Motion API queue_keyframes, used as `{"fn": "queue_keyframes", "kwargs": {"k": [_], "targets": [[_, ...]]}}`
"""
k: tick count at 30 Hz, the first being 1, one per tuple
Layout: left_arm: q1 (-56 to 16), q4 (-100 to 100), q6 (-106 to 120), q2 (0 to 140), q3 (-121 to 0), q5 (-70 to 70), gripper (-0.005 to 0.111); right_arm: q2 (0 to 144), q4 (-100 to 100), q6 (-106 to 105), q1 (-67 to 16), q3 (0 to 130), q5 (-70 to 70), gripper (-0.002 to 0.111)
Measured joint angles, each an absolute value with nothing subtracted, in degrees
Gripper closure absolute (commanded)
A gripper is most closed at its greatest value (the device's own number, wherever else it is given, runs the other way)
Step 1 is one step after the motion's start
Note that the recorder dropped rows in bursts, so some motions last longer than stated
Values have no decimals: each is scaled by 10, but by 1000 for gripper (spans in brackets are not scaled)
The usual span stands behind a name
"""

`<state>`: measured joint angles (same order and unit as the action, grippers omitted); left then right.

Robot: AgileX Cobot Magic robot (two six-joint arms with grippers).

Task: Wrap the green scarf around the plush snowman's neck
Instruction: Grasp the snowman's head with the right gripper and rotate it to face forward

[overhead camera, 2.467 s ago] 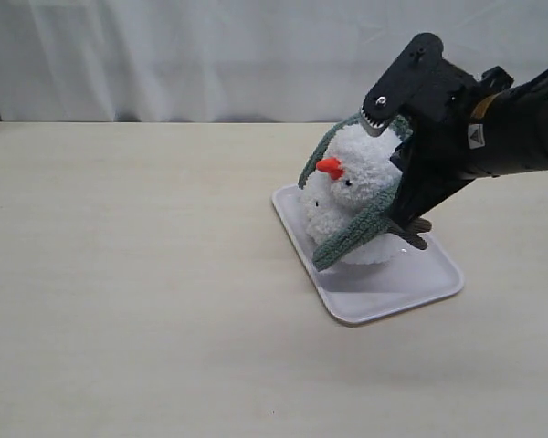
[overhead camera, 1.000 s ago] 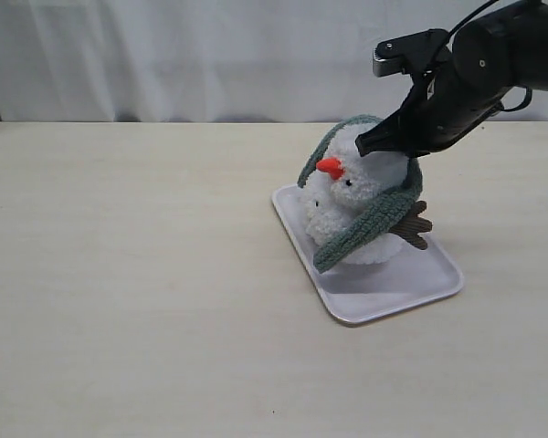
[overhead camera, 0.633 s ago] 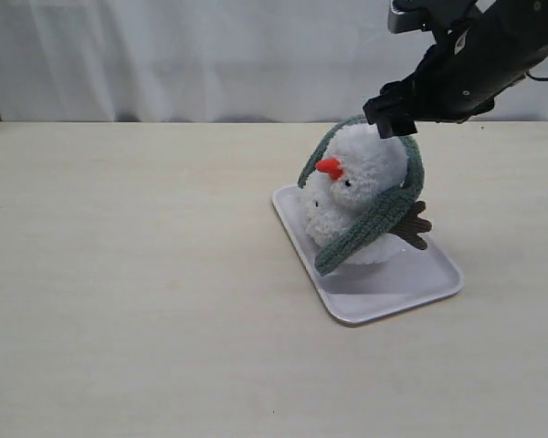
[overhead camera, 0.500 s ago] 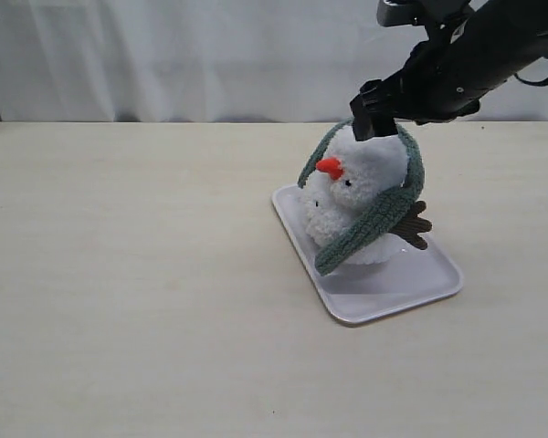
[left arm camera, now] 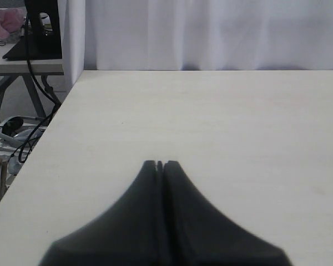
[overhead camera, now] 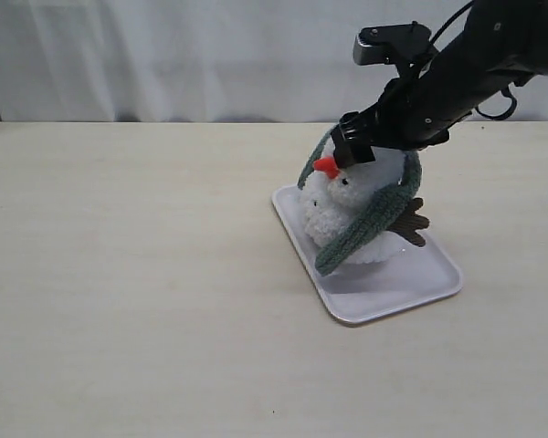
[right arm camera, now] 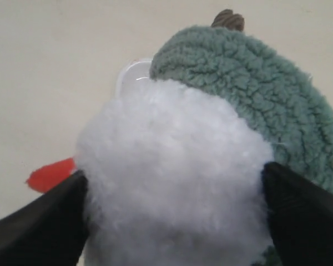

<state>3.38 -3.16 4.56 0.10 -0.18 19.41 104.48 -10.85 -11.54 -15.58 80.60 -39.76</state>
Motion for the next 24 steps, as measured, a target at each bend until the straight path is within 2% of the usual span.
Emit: {"fn": "queue_keyframes", "kwargs": {"k": [7, 18, 24], "targets": [[34, -32, 46, 1, -2, 194, 107, 1049, -177, -275, -158, 806, -435, 104], [34, -32, 46, 1, -2, 194, 107, 1049, -182, -544, -232, 806, -472, 104], [34, -32, 46, 1, -2, 194, 107, 1049, -106, -632, -276, 806, -476, 104]]}}
